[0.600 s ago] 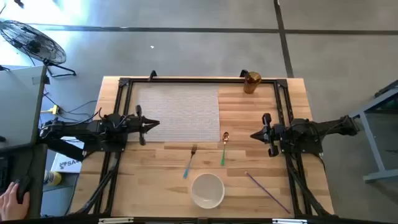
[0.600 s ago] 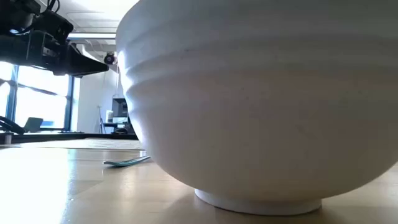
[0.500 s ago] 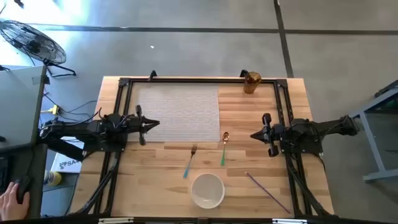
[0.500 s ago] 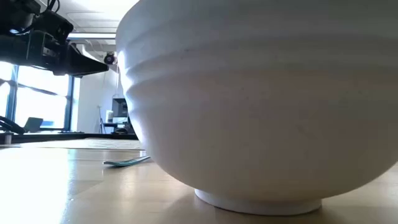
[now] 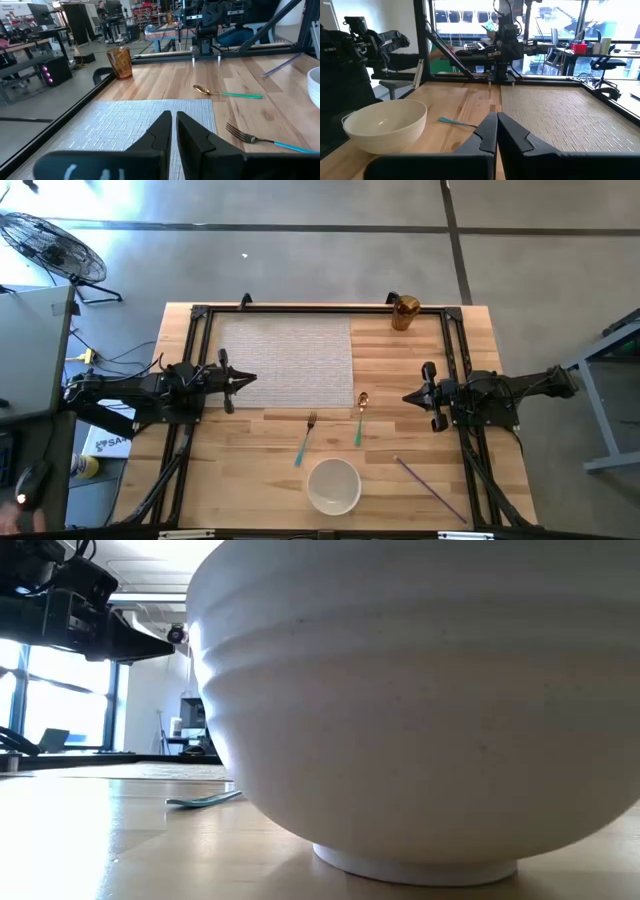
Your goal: Pick & Place Utensil
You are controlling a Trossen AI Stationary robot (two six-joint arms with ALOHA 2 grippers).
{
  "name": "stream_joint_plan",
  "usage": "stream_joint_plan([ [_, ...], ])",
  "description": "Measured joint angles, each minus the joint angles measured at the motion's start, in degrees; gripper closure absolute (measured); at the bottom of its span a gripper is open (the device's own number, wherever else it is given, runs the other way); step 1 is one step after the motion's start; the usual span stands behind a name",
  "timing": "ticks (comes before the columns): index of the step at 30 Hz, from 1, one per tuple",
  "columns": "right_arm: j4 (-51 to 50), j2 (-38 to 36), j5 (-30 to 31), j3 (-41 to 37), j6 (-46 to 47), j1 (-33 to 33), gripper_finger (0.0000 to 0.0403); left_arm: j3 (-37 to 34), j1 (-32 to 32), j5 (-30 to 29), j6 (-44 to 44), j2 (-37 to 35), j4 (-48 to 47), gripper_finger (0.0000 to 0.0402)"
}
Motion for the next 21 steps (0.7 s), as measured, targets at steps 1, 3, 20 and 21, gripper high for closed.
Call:
stream_joint_plan([
  [1, 0.0, 0.0, 0.0, 0.01, 0.01, 0.0, 0.04, 0.0, -0.02, 0.0, 0.0, 0.0, 0.02, 0.0378],
  [3, 0.02, -0.02, 0.0, 0.0, -0.01, 0.0, 0.0398, 0.01, -0.02, -0.01, 0.0, 0.0, 0.0, 0.0378],
  [20, 0.01, -0.01, 0.0, 0.01, 0.01, 0.0, 0.04, 0.02, -0.02, -0.02, 0.0, -0.02, 0.0, 0.0378],
  [21, 0.01, -0.01, 0.0, 0.01, 0.01, 0.0, 0.0401, 0.02, -0.02, -0.02, 0.0, 0.0, 0.0, 0.0378],
])
